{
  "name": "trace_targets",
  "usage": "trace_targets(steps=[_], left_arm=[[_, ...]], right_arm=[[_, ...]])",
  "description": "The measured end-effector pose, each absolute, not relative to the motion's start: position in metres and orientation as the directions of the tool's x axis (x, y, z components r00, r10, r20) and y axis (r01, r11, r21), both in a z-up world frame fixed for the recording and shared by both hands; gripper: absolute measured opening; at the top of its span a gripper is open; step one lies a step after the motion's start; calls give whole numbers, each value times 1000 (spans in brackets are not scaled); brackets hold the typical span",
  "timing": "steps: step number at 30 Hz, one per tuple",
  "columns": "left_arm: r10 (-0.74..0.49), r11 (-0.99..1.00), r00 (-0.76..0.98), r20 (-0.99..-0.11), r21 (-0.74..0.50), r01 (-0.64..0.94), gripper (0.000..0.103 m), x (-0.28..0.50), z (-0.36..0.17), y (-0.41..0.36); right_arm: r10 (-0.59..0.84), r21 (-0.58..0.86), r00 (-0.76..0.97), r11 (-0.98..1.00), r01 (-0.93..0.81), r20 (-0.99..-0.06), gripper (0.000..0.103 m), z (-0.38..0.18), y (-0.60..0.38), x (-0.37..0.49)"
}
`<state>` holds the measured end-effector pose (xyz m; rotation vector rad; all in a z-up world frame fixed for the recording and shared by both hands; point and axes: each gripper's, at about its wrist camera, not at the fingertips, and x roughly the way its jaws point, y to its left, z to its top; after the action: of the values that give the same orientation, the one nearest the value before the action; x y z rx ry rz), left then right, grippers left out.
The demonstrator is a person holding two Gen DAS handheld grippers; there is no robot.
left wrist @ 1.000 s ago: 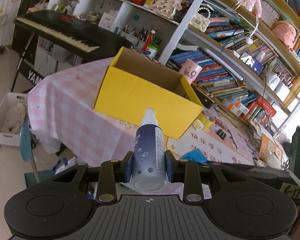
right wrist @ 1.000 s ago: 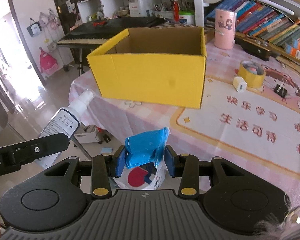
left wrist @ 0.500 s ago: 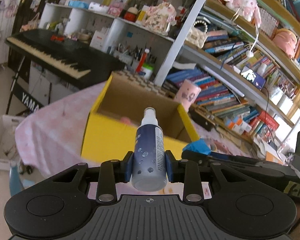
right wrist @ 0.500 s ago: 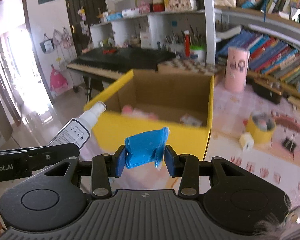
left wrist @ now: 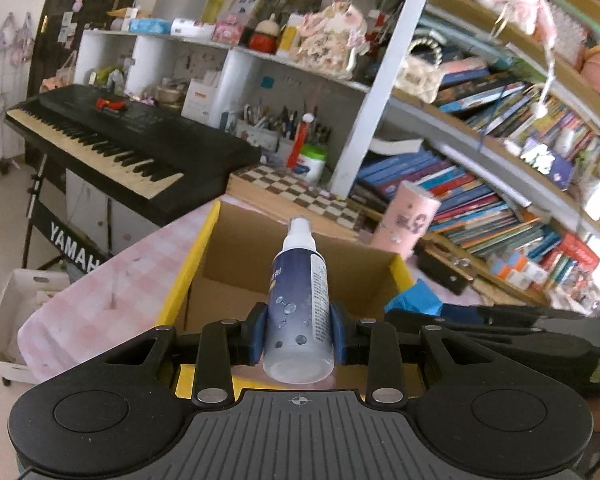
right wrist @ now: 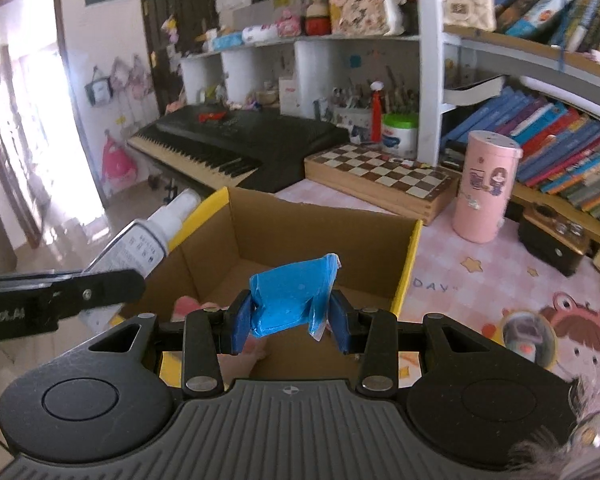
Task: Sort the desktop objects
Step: 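Release the spray bottle from the left gripper while the right releases the blue block inside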
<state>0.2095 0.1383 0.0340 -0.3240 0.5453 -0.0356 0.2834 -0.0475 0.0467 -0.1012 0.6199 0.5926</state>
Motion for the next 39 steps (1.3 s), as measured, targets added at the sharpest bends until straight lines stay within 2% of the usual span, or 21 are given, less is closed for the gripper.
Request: trace_targets(steps=[7,13,21,27,29,31,37,39], left_arm=[[-48,966,802,-596,-231,-114,31,256,11,141],[-27,982,778,-627,-164,-98,31,280,5,131],[10,984,770,-638,-130,-121,32,289,-2,126],[37,979,801,-598,-137,-148,47,281,2,128],[54,977,812,-580,-137,-163,53,276,5,128],[59,975,821,-568,-143,-170,56,273,9,129],[65,971,843,-534,-161,-176,68,258,21,129],[57,970,851,-521,-173,-171,69,252,24,129]], right_arm=[[496,34,594,784,-619,-634,38,35,-31,329],[455,-24,512,731,-682,-729,38,19,-13,367],[397,-72,475,704,-707,-785,38,4,3,396],[367,-91,451,686,-722,-813,39,-5,11,406],[365,-100,461,688,-719,-809,46,-6,12,407],[374,-93,468,694,-714,-801,60,-4,11,407],[397,-68,491,720,-690,-775,63,8,3,400],[402,-65,509,734,-676,-761,64,13,-2,394]])
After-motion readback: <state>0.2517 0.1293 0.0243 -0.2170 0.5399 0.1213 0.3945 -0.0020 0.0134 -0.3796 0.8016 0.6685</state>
